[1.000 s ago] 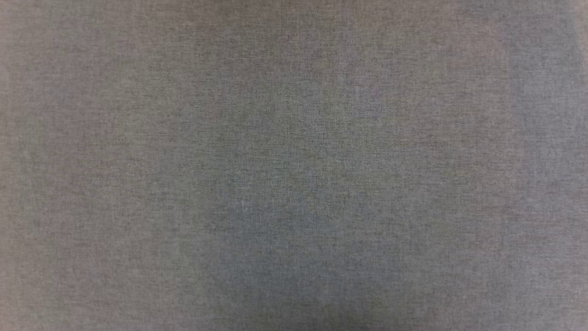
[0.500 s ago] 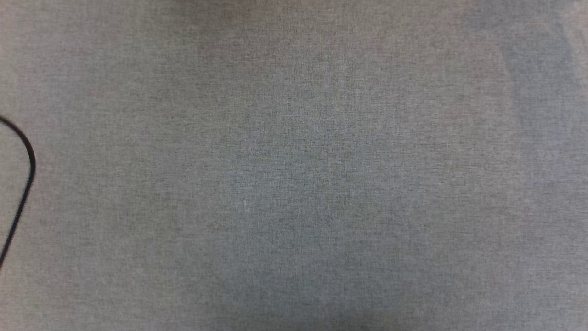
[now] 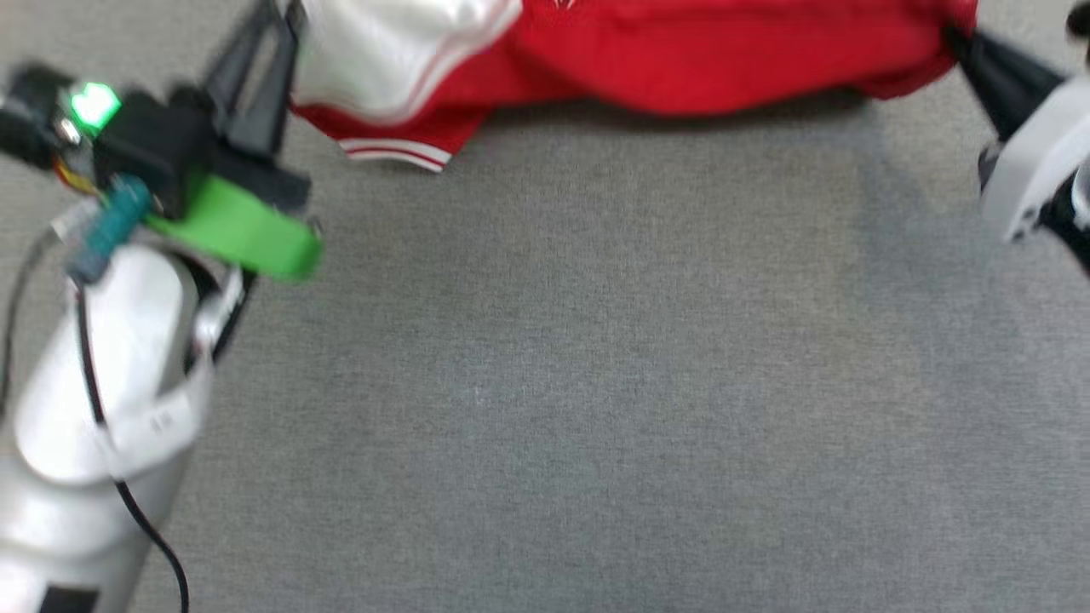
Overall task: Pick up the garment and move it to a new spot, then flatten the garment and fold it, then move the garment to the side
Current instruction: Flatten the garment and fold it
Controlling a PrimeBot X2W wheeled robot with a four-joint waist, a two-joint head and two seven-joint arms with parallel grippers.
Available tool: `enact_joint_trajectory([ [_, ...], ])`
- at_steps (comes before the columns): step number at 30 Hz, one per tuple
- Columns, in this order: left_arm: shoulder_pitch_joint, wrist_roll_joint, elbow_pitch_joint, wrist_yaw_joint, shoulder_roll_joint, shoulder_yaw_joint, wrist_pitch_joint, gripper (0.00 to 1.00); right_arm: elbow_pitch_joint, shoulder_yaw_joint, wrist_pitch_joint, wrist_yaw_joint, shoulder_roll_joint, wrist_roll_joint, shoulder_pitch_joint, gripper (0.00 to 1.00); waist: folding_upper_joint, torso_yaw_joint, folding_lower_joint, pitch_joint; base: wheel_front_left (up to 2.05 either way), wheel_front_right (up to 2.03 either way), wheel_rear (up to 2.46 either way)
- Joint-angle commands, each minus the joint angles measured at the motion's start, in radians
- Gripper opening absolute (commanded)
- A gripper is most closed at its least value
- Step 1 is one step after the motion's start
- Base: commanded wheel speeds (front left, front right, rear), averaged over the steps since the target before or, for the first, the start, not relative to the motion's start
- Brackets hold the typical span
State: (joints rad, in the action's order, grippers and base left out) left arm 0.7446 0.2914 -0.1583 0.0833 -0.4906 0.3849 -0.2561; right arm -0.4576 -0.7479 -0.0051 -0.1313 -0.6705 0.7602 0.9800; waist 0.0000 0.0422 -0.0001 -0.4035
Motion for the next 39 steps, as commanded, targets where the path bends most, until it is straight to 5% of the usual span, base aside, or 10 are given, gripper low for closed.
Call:
enact_joint_trajectory([
  [1,-0.077,-0.005,0.02,-0.013,0.004,0.002,-0.006,0.0,0.017,-0.007,-0.008,0.001,-0.017,0.016,-0.058,0.0,0.0,0.008,0.0001,0.106,0.0,0.0,0.0],
  [16,-0.65,0.056,0.118,-0.09,0.007,0.081,0.011,0.0,0.101,0.033,-0.014,0.001,-0.112,0.066,-0.565,0.0,0.0,0.026,0.0001,0.301,0.0,0.0,0.0],
  [25,-0.907,0.125,0.115,-0.118,0.015,0.123,0.022,0.0,0.132,0.114,-0.01,0.001,-0.101,0.055,-0.829,0.0,0.0,0.019,0.0001,0.379,0.0,0.0,0.0],
  [39,-0.983,0.153,0.108,-0.132,0.024,0.151,0.047,0.0,0.206,0.295,0.048,0.001,-0.047,0.003,-1.065,0.0,0.0,0.034,0.0001,0.409,0.0,0.0,0.0],
])
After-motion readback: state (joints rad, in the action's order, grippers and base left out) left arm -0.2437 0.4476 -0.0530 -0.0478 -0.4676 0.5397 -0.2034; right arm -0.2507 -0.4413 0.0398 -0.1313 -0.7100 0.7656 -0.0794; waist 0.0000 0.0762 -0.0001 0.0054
